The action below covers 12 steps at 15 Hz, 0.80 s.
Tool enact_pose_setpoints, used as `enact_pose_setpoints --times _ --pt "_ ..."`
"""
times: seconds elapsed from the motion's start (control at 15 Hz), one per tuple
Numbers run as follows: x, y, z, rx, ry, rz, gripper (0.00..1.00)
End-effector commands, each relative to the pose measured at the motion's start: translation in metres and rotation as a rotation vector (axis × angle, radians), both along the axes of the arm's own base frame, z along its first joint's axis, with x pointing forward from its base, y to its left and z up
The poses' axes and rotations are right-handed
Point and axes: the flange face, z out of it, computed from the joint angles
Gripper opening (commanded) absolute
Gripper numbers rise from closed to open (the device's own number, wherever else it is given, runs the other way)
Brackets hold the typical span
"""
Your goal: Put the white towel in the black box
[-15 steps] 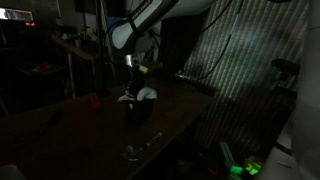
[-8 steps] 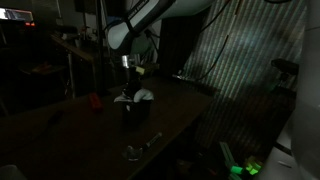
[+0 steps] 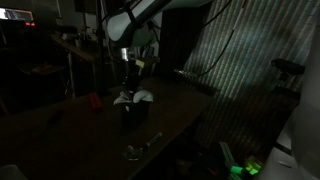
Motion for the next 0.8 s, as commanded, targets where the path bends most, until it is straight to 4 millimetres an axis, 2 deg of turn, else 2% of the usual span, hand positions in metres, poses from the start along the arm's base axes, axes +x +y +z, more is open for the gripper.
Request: enact_pose_setpoints --times 0.0,0.27,0.47,0.73 --pt "-0.032 -0.008 0.049 -0.062 -0.055 -0.048 0.0" --pt "-0.066 -0.014 0.068 -0.088 -0.052 -0.11 0.0" --pt "-0.09 -0.01 0.067 -0.086 -0.031 -0.145 0.0" --pt "-0.11 -0.001 0.057 -0.088 0.009 -0.167 0.0"
